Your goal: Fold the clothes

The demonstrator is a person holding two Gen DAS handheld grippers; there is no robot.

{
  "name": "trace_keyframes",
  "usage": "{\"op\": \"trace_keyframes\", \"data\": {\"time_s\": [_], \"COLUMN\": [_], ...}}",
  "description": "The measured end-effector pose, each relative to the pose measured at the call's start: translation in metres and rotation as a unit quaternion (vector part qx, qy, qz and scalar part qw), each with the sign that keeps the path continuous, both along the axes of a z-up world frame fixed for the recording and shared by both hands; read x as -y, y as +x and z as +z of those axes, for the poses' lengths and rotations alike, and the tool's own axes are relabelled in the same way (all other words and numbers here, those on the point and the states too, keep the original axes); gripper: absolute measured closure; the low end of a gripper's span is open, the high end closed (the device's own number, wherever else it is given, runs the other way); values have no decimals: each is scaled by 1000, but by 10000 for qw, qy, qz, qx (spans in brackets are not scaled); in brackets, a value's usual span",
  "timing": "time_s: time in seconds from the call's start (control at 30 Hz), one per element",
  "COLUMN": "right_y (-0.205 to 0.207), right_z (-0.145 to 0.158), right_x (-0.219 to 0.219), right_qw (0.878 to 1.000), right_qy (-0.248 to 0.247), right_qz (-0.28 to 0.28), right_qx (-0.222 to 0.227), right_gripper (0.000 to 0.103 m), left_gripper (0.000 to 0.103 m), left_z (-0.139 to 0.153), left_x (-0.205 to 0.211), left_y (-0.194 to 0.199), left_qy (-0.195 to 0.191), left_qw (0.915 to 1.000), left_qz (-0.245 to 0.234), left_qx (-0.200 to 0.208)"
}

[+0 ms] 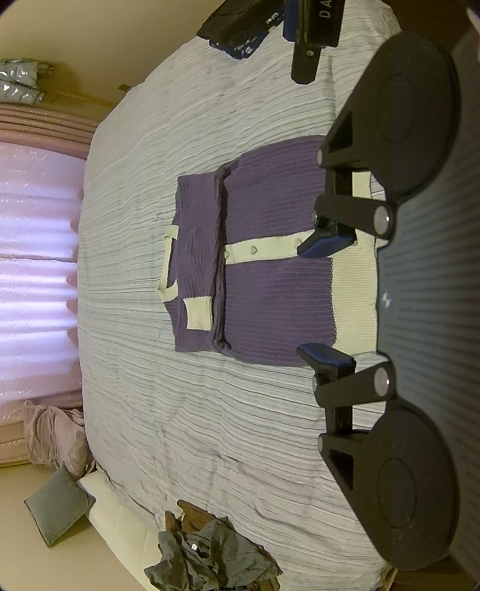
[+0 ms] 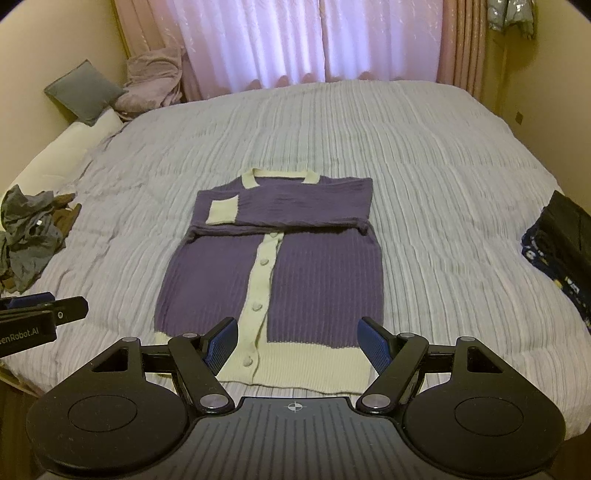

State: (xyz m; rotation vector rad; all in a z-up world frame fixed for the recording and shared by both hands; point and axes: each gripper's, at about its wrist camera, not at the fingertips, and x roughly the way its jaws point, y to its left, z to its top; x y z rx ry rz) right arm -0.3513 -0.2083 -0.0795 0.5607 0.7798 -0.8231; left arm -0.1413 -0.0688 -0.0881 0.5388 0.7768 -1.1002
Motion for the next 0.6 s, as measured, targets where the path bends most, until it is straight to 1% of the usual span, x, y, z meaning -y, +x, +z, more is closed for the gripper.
{"op": "trace_keyframes", "data": {"time_s": [0.13, 0.23, 0.43, 0.6], "right_y": [-4, -9, -18, -16], "right_z": [-2, -8, -26, -49], "right_x": [5, 12, 32, 53], "right_qw": [9999, 9995, 9967, 9923], "right_qy": [76, 195, 464, 720], "right_qz": [-93, -240, -659, -973], "right_qx": [59, 64, -88, -248], "right_gripper": [28, 28, 28, 28], "left_gripper": [56, 56, 56, 56], "left_z": [-3, -8, -26, -52], "left_x": [3, 7, 20, 40], "left_y": [9, 24, 60, 95], "left_qy": [12, 55, 311, 598], "left_qw": [9999, 9997, 9983, 9962], "left_qz": [64, 161, 353, 271], "left_qx": [-99, -183, -331, -572]}}
